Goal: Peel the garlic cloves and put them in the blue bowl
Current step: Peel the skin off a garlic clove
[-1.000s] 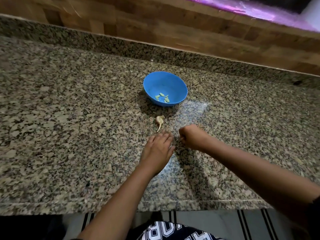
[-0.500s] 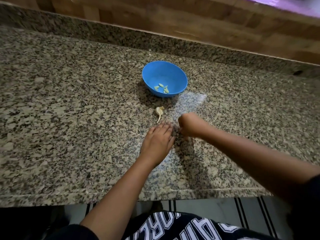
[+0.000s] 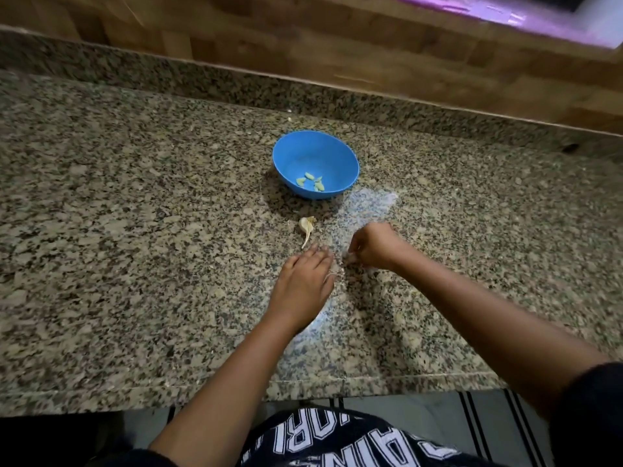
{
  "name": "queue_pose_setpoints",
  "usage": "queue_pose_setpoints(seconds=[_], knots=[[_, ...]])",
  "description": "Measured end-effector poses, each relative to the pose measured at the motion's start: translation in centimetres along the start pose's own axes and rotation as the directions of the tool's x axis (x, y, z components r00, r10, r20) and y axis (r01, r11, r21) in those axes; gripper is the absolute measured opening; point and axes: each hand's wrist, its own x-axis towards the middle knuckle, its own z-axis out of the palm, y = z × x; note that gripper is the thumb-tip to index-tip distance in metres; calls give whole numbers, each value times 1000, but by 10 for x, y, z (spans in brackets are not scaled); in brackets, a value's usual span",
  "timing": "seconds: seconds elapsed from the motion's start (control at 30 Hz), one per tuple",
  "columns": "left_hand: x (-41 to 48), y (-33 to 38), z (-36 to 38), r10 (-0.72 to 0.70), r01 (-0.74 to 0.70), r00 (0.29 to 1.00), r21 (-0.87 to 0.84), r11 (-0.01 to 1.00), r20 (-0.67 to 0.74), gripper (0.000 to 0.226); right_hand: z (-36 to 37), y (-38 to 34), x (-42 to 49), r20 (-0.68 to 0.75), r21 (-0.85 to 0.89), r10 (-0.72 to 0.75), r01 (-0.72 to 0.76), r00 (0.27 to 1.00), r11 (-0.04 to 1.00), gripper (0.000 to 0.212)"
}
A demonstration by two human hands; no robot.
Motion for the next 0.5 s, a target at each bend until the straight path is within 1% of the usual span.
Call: queue_pose_setpoints(seconds=[0.1,0.2,0.27,0.33,0.43,0.5], knots=[[0,-1,1,9,-9,1000,-3,1000,-5,50,13,-1,-6,-93,-56,-85,80,992,995,17],[1,-1,2,13,-13,1000,-3,1000,-5,50,26,3,-9,-176,-51,-87,79,980,996,14],[1,-2,3,13,-14,1000,-4,1000,-8,50,30,4,-11,-203,-43,-96,89,975,995,10],[1,-2,3,16,-16,1000,-8,1000,-11,50,32,4,-12,-215,-75,-150,137,965,988,9],[1,-1,4,14,-15,1000,-19,1000,-19,50,35,5,-13,-210,-167,-216,182,953,969,16],[1,-1,3,17,-18,1000,-12,1000,-25,50,45,6,-16,-276,-259,-332,263,902,929,17]])
